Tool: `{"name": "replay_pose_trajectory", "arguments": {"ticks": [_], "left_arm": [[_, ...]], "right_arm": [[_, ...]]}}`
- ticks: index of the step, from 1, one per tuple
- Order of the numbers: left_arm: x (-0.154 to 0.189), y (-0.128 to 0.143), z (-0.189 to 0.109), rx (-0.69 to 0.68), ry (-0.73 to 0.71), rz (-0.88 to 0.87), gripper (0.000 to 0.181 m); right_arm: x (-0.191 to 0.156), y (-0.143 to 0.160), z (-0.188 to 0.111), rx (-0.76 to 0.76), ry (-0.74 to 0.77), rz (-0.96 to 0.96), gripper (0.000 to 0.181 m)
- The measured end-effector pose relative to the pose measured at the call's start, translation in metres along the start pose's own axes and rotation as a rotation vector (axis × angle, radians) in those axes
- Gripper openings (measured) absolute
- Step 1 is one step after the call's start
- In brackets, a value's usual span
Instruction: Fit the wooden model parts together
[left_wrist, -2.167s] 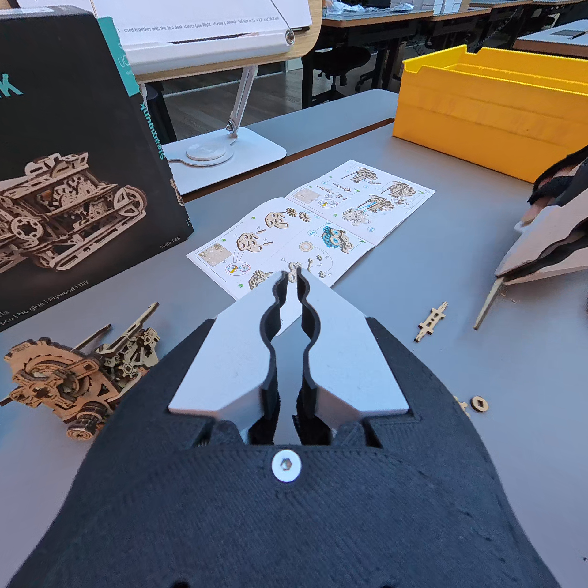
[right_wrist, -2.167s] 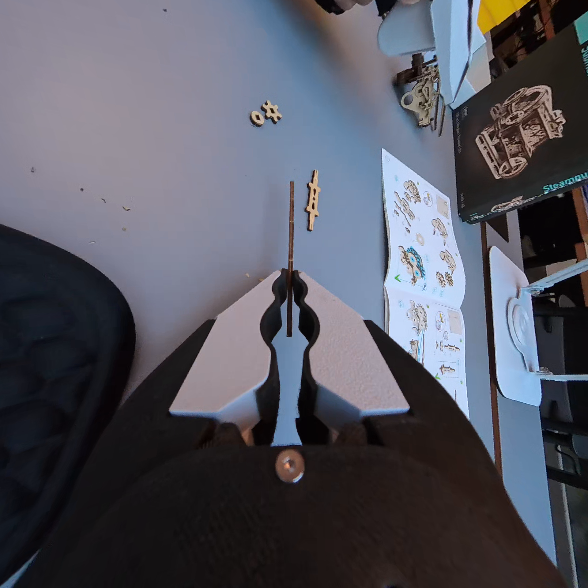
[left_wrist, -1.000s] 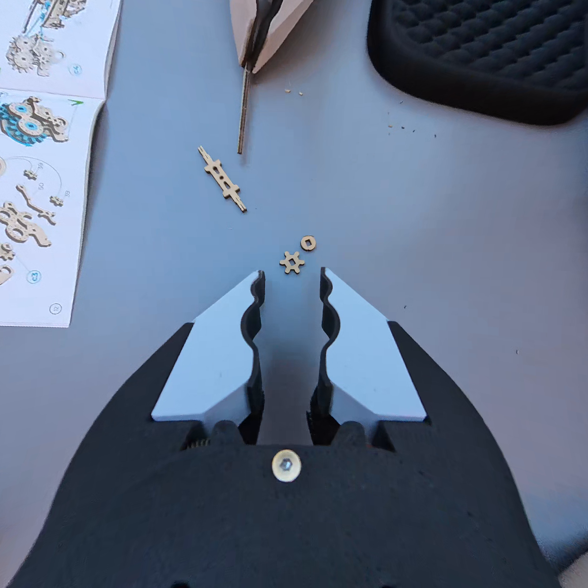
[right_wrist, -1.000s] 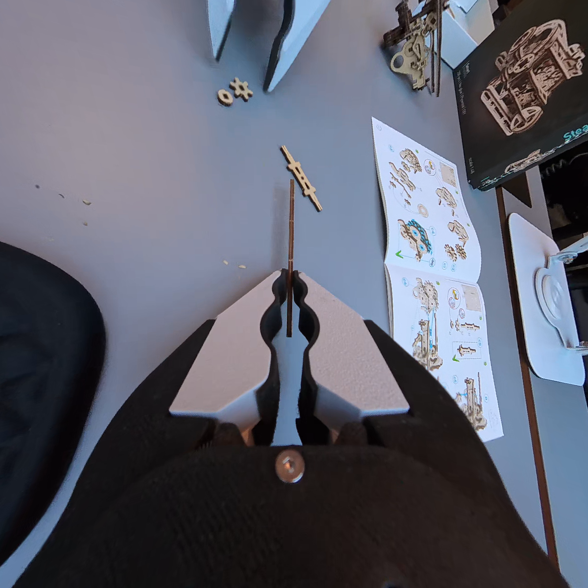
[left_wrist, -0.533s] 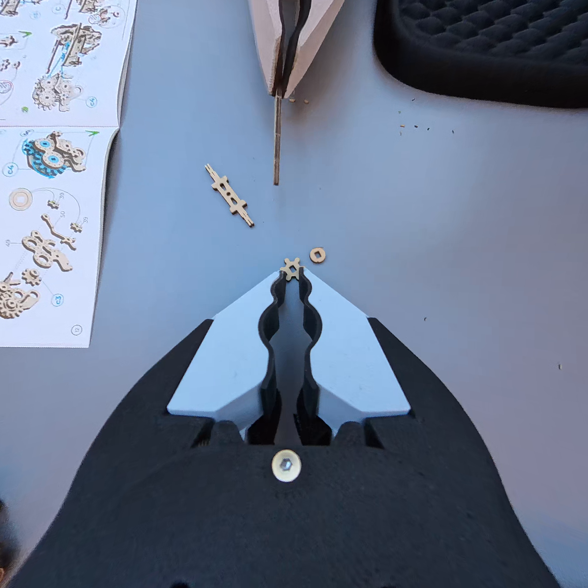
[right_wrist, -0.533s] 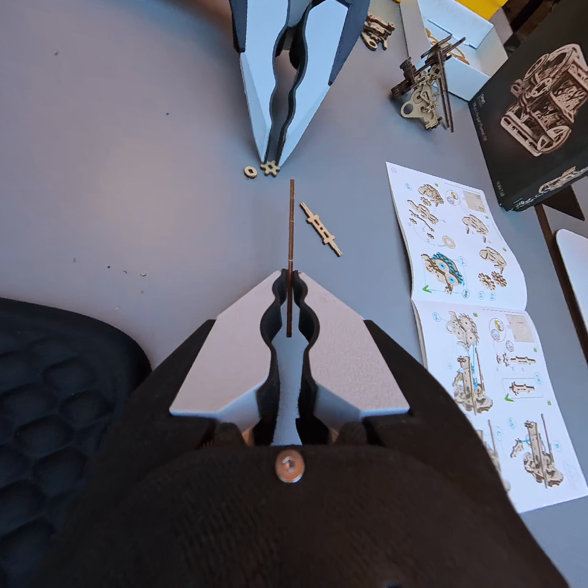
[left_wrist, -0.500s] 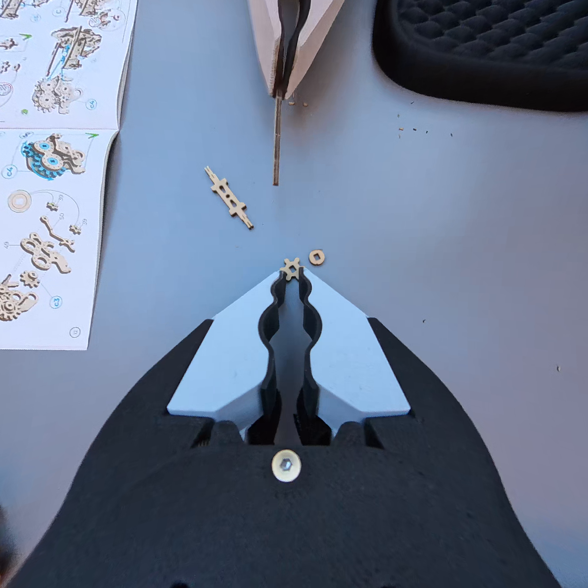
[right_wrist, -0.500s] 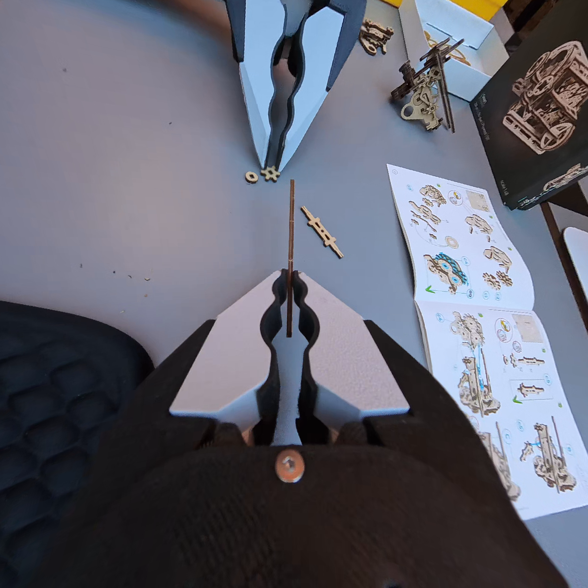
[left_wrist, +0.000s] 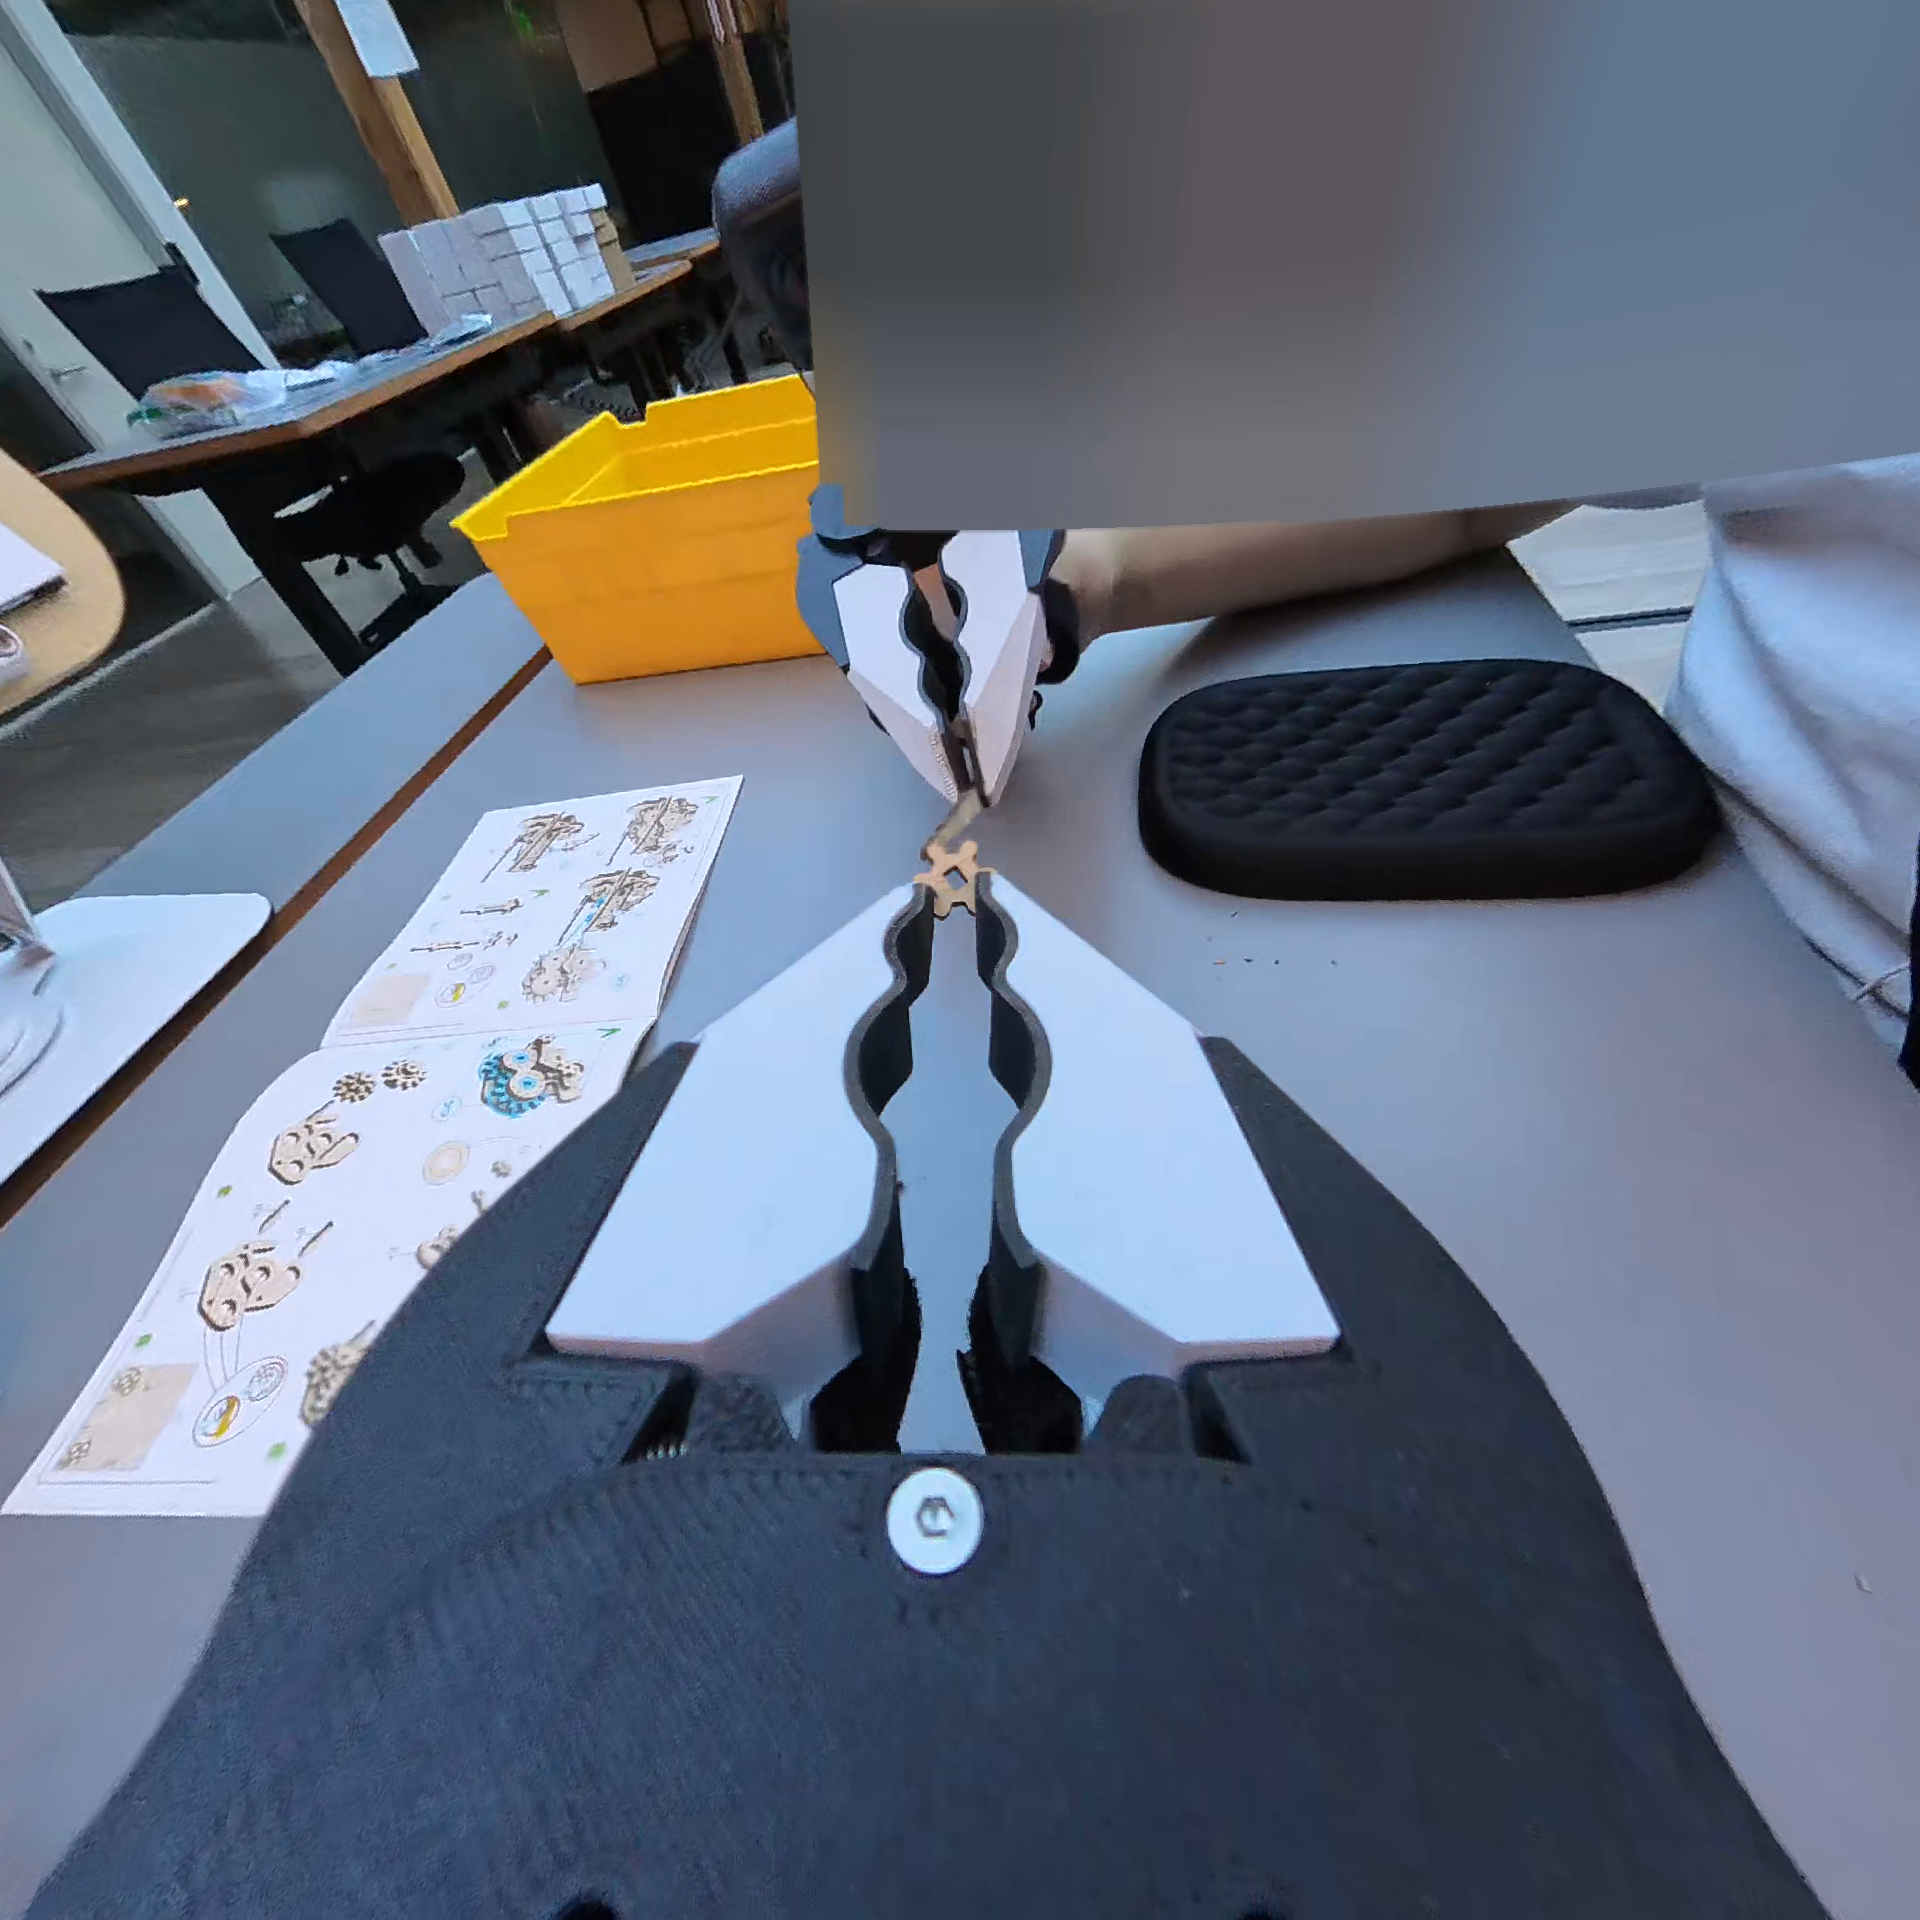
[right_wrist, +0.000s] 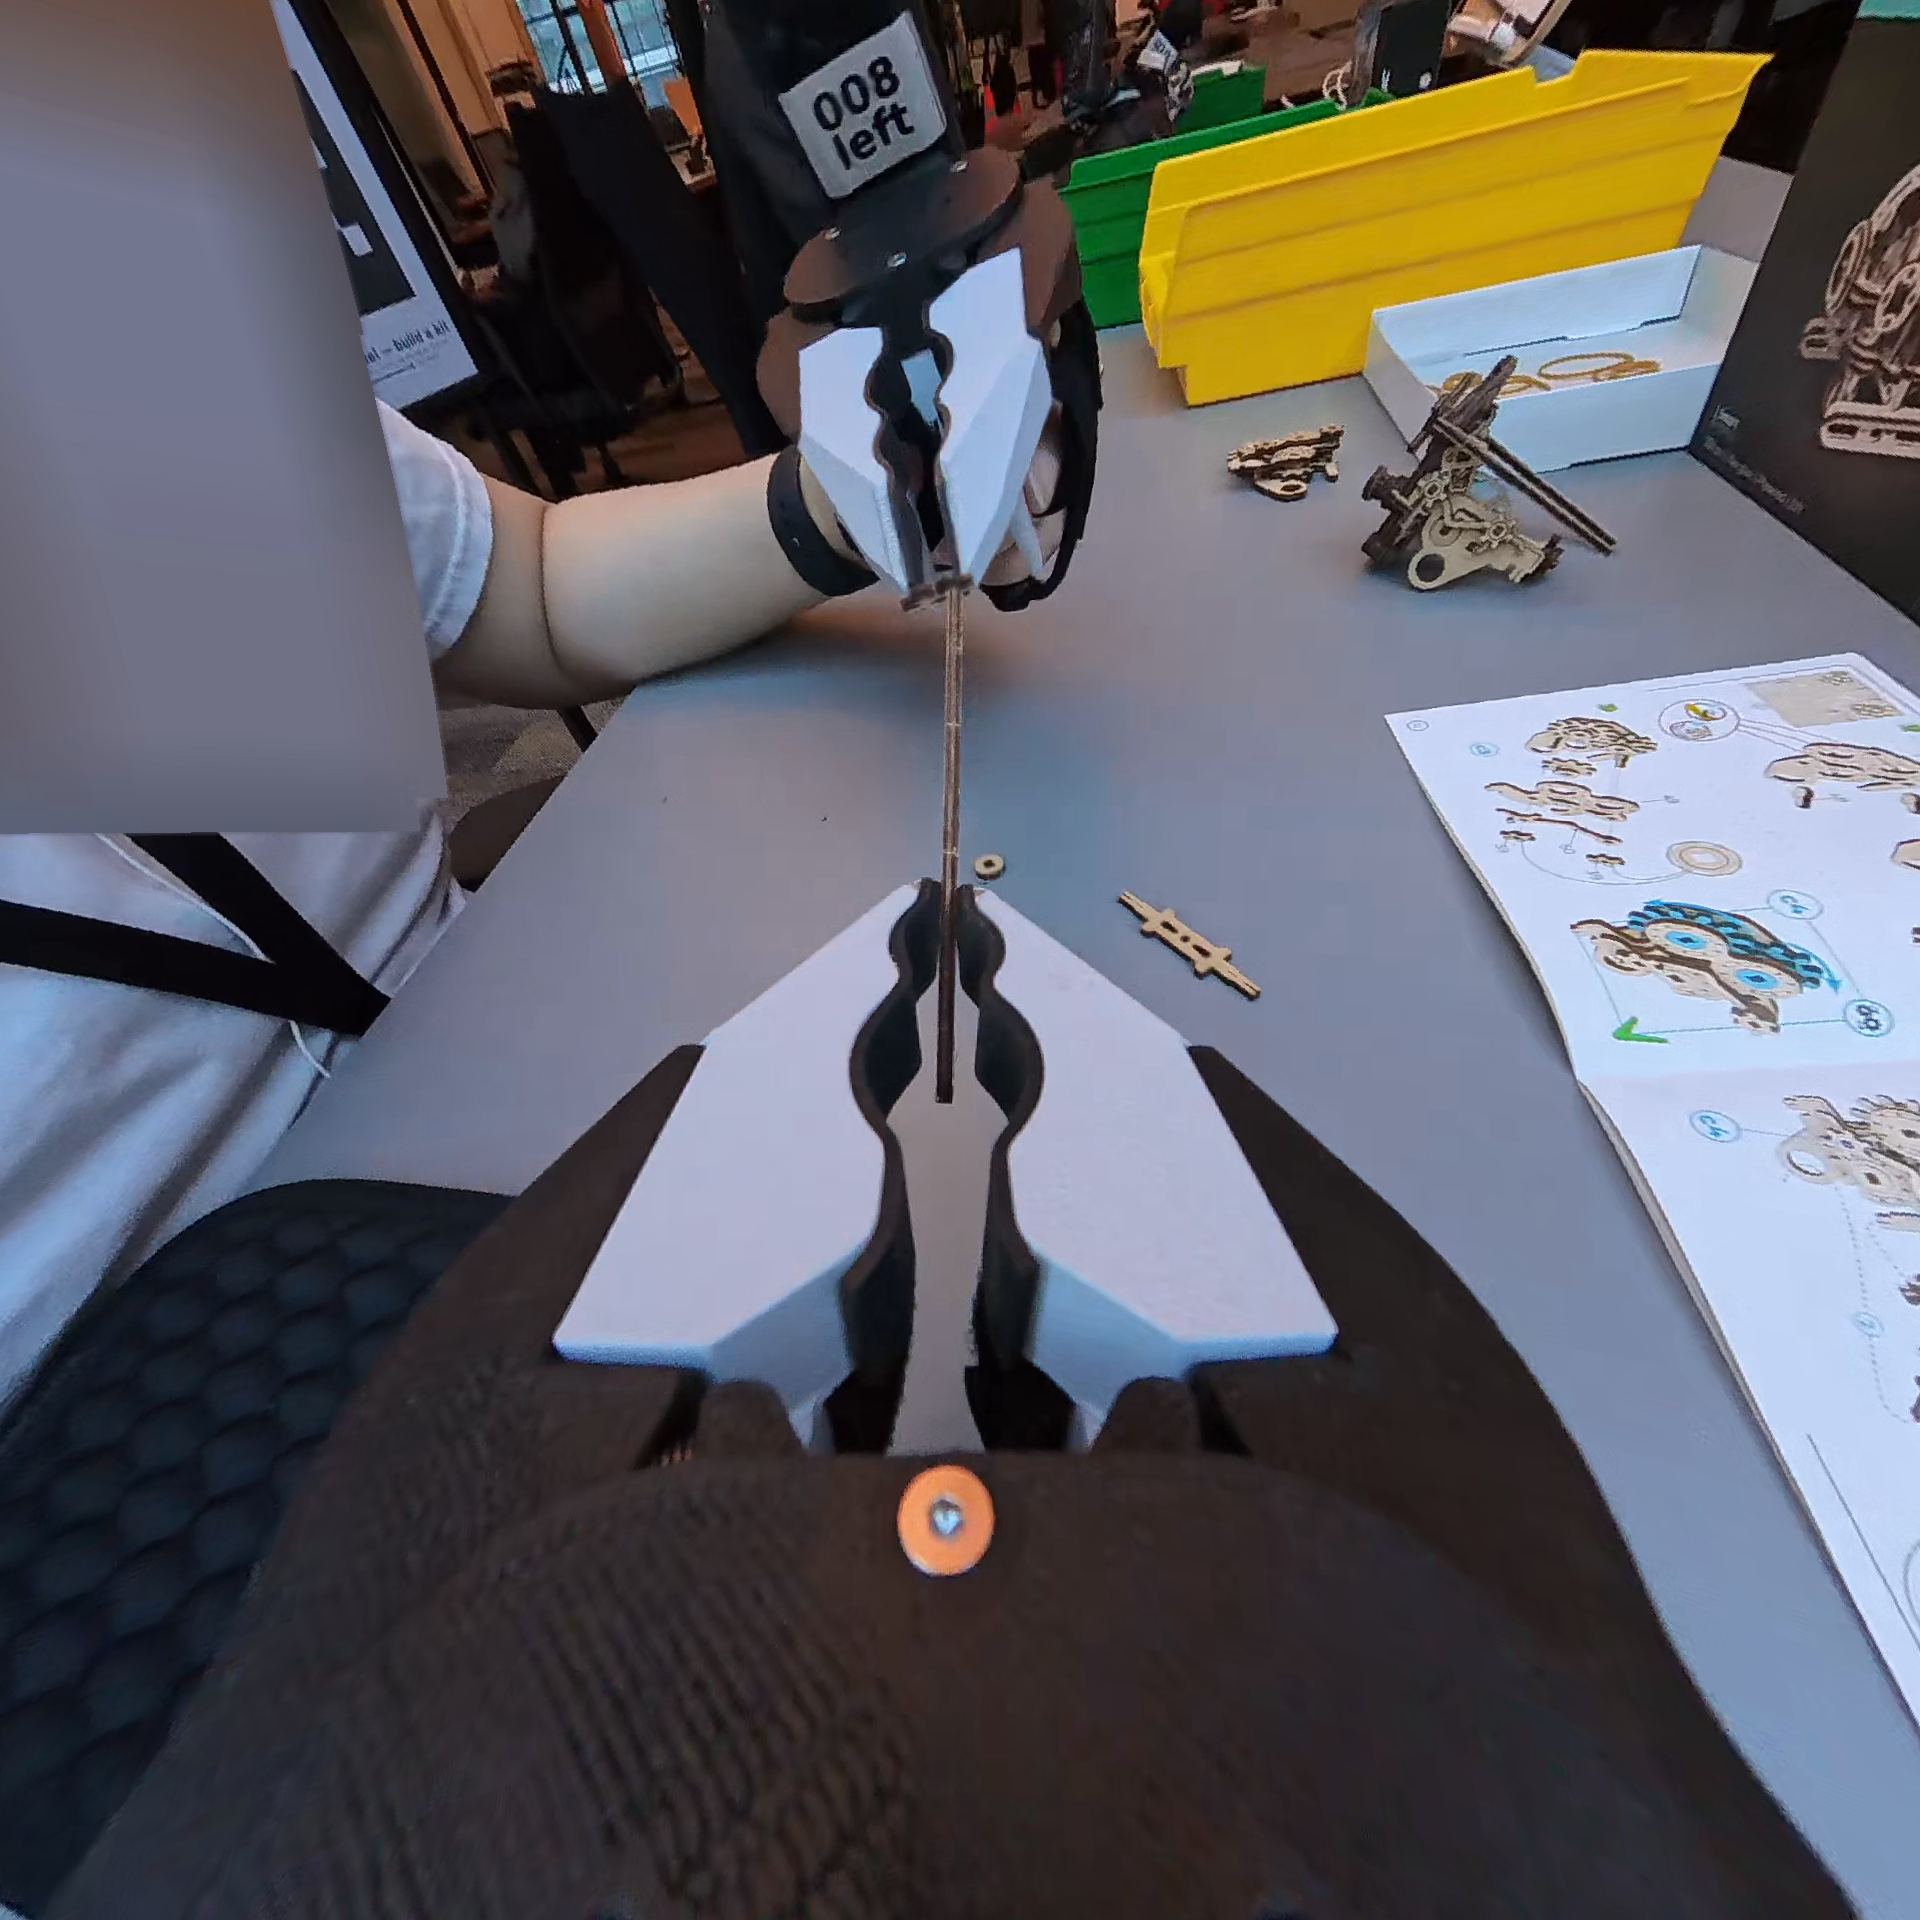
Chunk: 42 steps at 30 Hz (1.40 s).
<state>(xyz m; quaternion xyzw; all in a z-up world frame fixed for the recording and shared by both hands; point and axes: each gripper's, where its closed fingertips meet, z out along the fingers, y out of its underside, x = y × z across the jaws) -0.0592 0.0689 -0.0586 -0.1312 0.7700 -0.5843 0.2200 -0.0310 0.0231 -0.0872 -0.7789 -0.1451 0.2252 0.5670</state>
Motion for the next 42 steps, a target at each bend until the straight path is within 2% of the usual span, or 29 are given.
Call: {"name": "replay_pose_trajectory", "arguments": {"ticks": [9,19,28,38,42], "left_arm": [[0.002,-0.011,-0.001,0.083,0.03,-0.045,0.005],[-0.002,-0.017,-0.004,0.118,0.004,-0.042,0.005],[0.005,-0.023,-0.002,0.139,0.025,-0.021,0.005],[0.018,-0.047,-0.008,0.283,0.134,-0.101,0.005],[0.024,-0.05,-0.005,0.292,0.165,-0.109,0.004]], "right_arm": [[-0.009,-0.006,0.002,0.023,-0.037,-0.012,0.001],[-0.005,-0.008,0.0,0.044,-0.036,0.022,0.001],[-0.016,-0.012,0.004,0.062,-0.083,0.003,0.001],[-0.037,-0.03,0.007,0.188,-0.257,0.122,0.001],[-0.044,-0.034,0.011,0.21,-0.325,0.198,0.001]]}}
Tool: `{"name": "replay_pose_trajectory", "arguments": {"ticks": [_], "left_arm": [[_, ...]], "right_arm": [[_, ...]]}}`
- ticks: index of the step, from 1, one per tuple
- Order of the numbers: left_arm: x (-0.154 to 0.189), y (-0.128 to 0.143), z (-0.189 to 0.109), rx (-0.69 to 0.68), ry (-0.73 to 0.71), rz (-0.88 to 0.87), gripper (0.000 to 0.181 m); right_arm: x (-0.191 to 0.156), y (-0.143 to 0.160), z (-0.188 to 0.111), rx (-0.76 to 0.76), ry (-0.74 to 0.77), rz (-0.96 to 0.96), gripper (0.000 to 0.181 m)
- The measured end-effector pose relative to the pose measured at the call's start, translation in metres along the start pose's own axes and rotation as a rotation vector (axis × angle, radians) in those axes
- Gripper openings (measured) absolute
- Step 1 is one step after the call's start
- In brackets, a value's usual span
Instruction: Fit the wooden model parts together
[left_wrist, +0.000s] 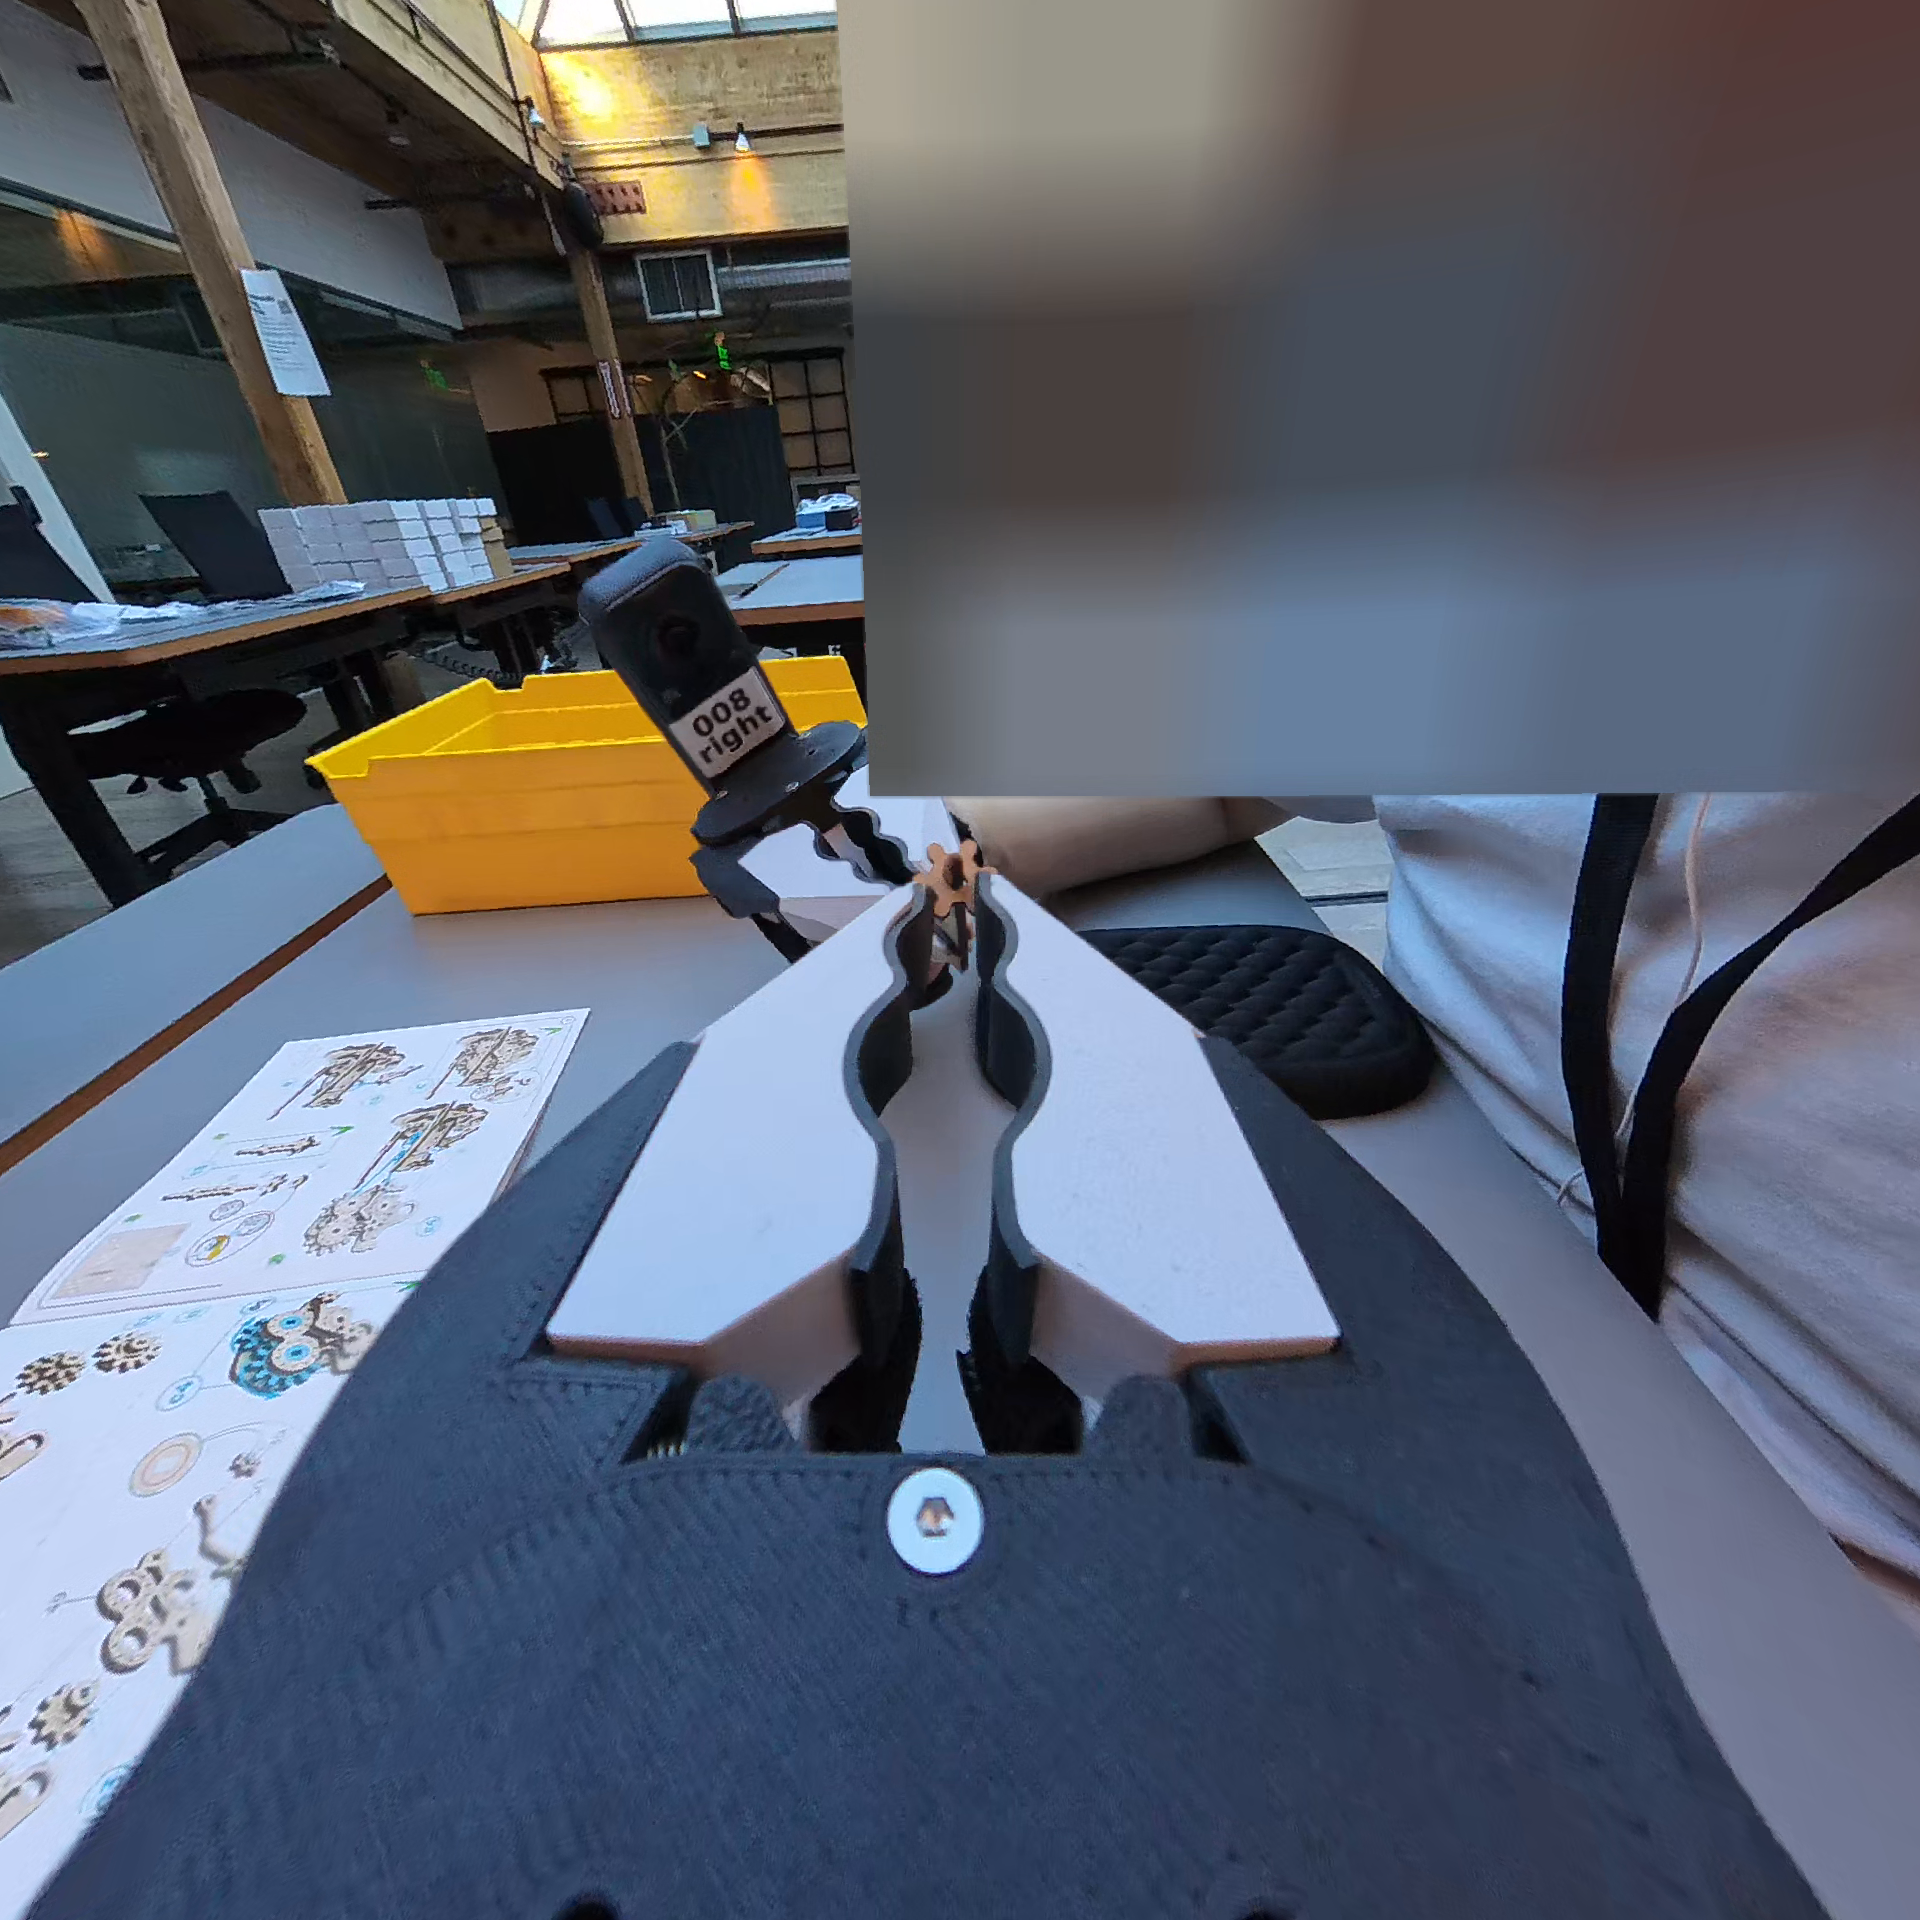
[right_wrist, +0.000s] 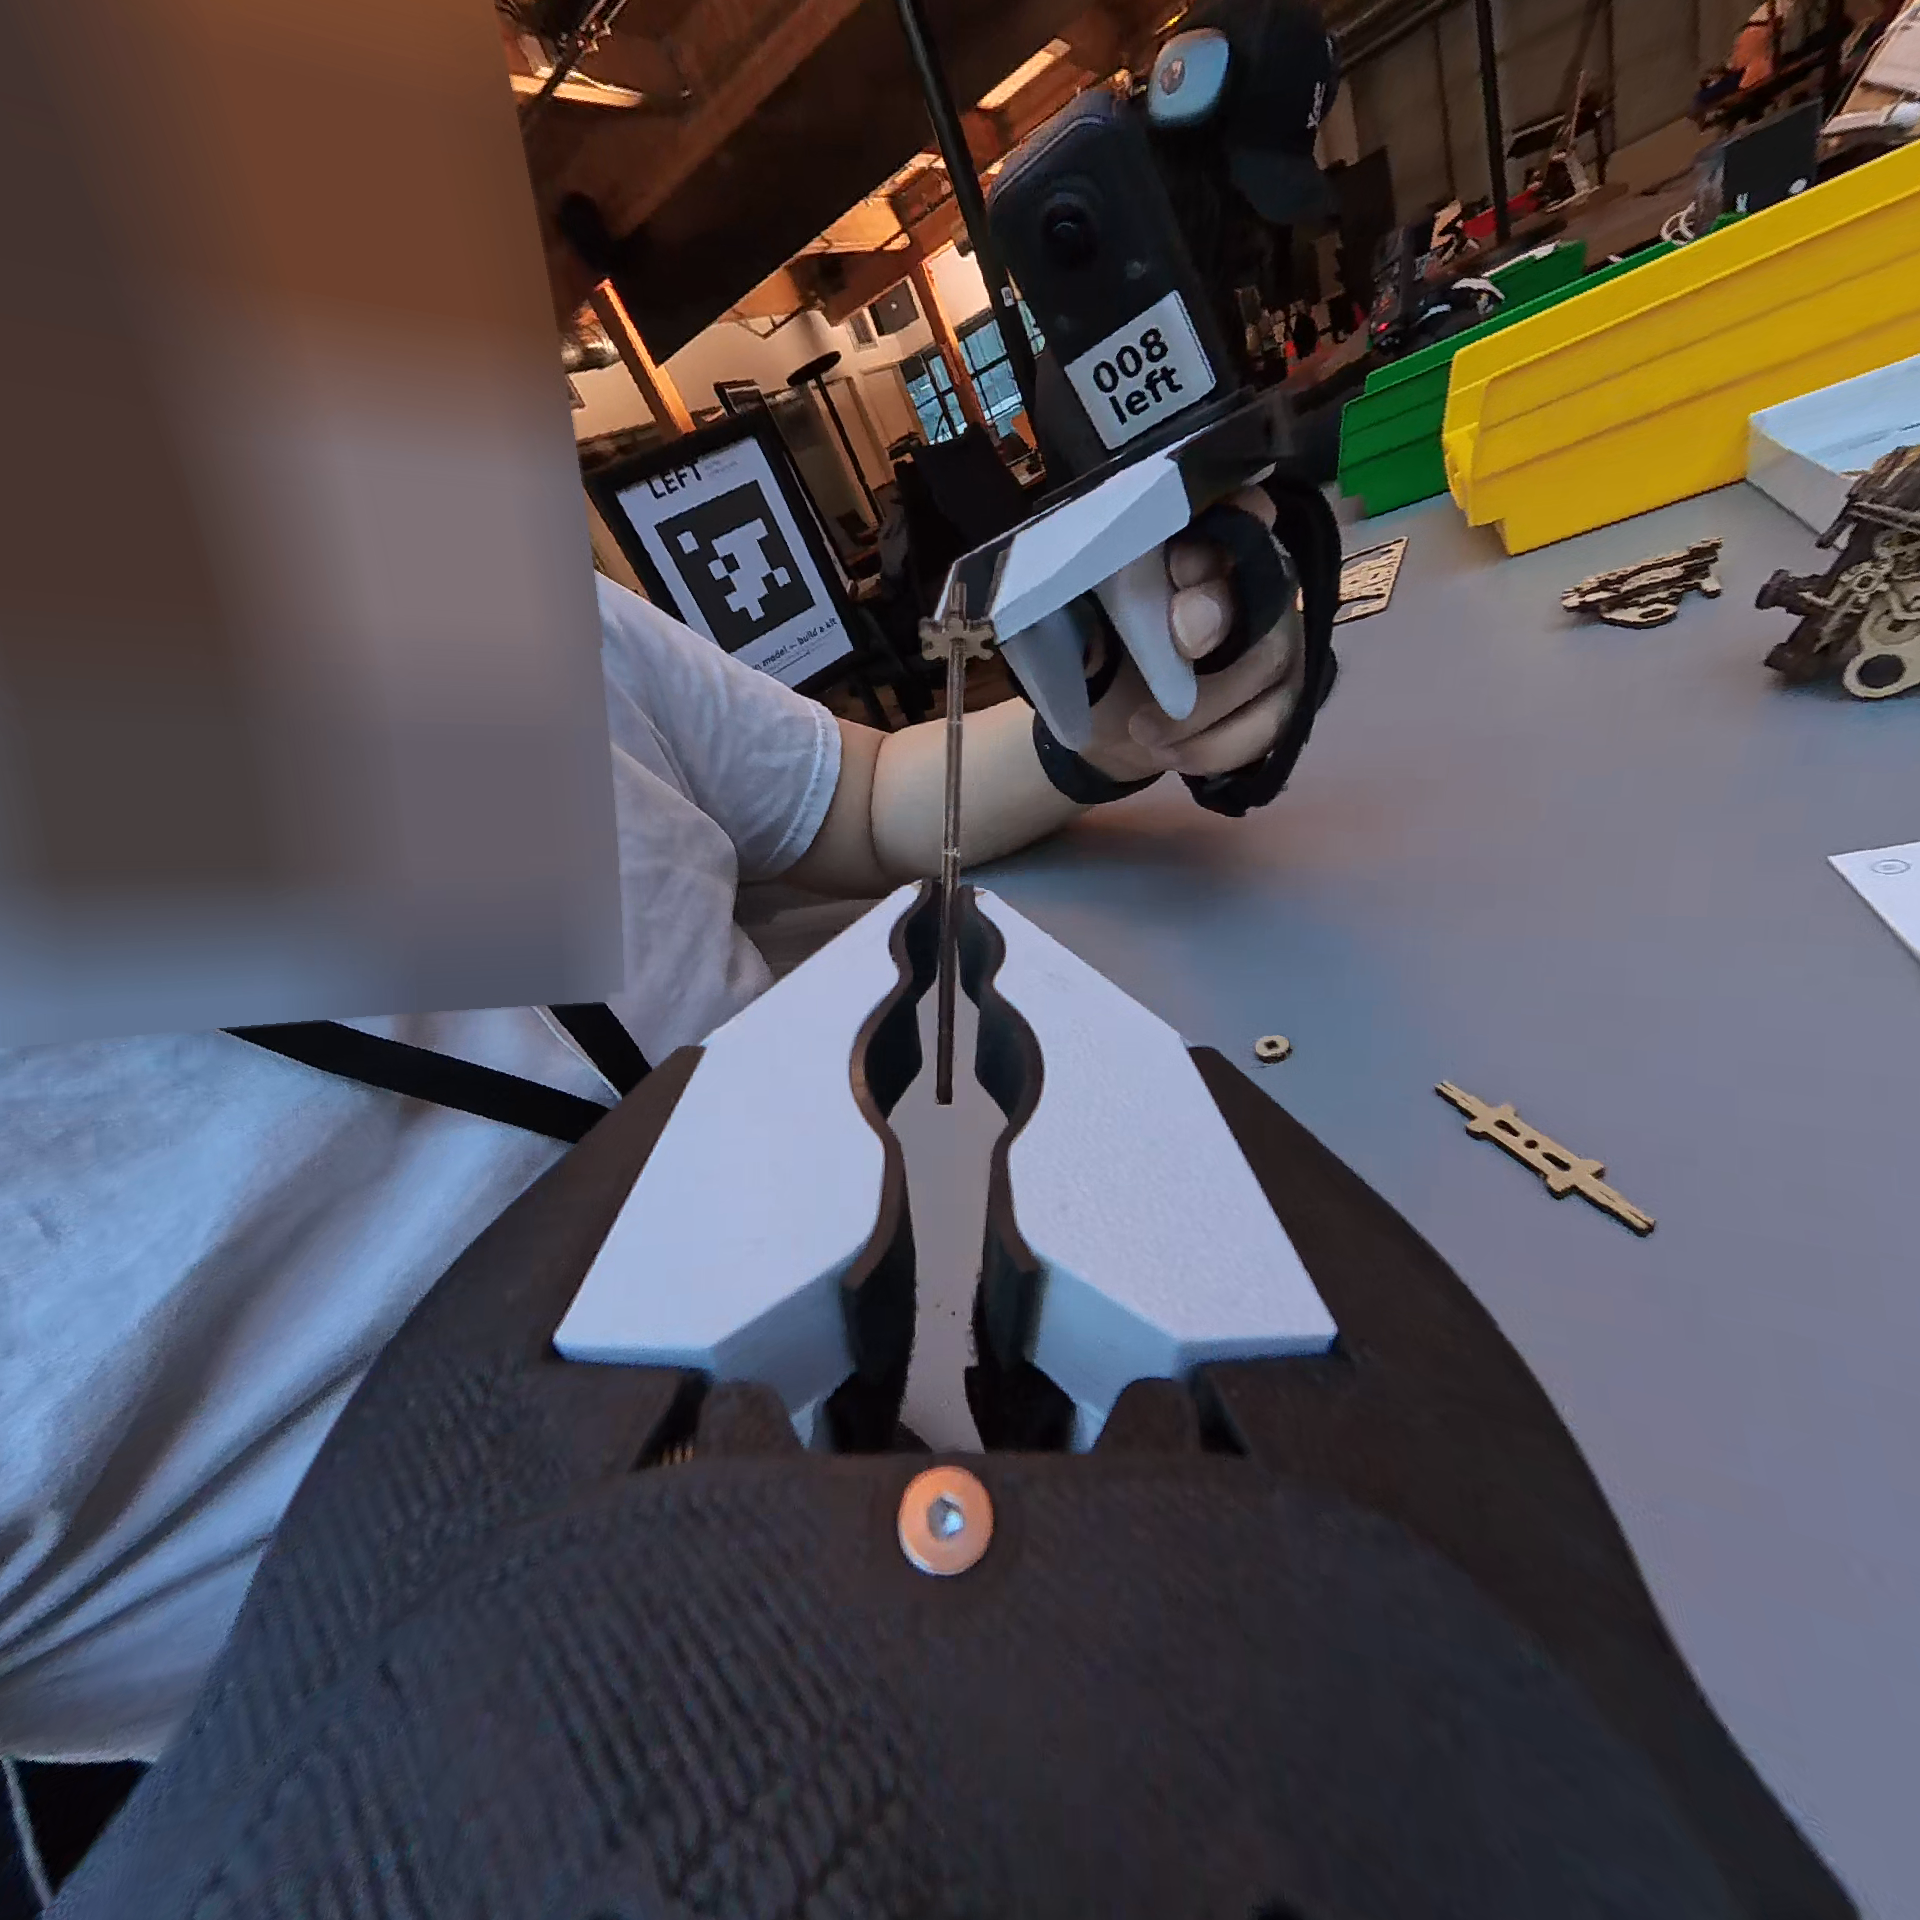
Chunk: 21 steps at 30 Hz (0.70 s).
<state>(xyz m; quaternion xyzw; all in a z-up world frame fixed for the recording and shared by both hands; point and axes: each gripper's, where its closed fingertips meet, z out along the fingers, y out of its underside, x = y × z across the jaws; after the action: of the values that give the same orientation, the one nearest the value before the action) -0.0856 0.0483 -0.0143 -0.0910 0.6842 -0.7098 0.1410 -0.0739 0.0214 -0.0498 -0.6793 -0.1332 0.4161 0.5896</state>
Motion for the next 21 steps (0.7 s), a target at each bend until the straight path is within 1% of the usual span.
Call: {"name": "replay_pose_trajectory", "arguments": {"ticks": [2,6,8,10,11,13,16,18,20,21], "left_arm": [[0.001,0.001,0.001,0.0,0.007,-0.01,0.005],[-0.005,-0.005,-0.001,0.049,-0.004,-0.06,0.004],[-0.012,-0.001,-0.005,0.028,-0.033,-0.084,0.007],[-0.026,0.001,-0.009,0.026,-0.106,-0.129,0.049],[-0.03,0.002,-0.011,0.031,-0.122,-0.15,0.053],[-0.033,0.003,-0.013,0.045,-0.119,-0.211,0.043],[-0.031,0.005,-0.008,0.046,-0.071,-0.307,0.043],[-0.031,0.01,-0.003,0.015,-0.088,-0.299,0.041],[-0.033,0.016,0.001,-0.025,-0.127,-0.263,0.033],[-0.031,0.016,0.002,-0.03,-0.126,-0.241,0.023]], "right_arm": [[-0.001,-0.001,0.002,0.011,-0.011,0.021,0.001],[0.001,-0.008,0.004,0.065,-0.016,0.086,0.001],[0.007,-0.008,0.002,0.075,0.011,0.099,0.001],[0.011,-0.01,-0.001,0.087,0.033,0.092,0.001],[0.013,-0.01,-0.003,0.081,0.055,0.074,0.001],[0.019,-0.009,-0.005,0.055,0.129,0.008,0.001],[0.026,-0.007,-0.008,0.008,0.246,-0.138,0.001],[0.028,-0.007,-0.009,-0.022,0.301,-0.225,0.001],[0.032,-0.004,-0.01,-0.062,0.345,-0.273,0.001],[0.033,-0.002,-0.01,-0.078,0.356,-0.291,0.001]]}}
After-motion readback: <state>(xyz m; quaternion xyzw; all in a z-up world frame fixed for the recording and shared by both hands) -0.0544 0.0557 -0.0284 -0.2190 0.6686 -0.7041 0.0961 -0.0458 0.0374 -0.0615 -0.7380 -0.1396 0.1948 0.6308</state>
